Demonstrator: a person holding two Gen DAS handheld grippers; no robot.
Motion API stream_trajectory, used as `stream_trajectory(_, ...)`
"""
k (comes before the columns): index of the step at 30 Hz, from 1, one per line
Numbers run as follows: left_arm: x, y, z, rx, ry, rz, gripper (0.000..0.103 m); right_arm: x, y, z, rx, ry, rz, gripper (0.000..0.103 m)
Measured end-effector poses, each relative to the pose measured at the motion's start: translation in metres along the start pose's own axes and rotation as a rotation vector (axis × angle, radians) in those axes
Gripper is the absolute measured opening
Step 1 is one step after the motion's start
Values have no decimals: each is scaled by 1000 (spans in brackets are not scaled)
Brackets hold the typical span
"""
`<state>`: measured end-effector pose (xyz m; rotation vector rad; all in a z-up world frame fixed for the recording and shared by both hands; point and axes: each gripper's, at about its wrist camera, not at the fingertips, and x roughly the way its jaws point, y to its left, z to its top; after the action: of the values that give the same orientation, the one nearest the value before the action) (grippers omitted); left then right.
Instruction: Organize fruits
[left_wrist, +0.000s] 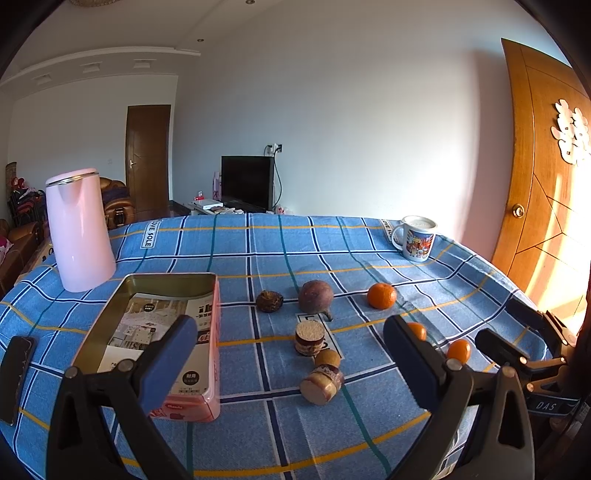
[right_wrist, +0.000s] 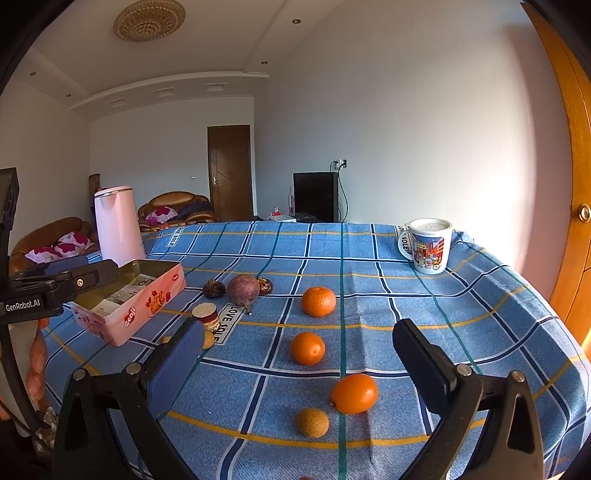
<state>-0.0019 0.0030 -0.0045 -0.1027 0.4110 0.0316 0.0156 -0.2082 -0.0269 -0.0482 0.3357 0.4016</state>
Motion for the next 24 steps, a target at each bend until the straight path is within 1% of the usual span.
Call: stream_trajectory(24,0,1,-2,-4,5,2,103,4,4,-5,-2,16,12,102)
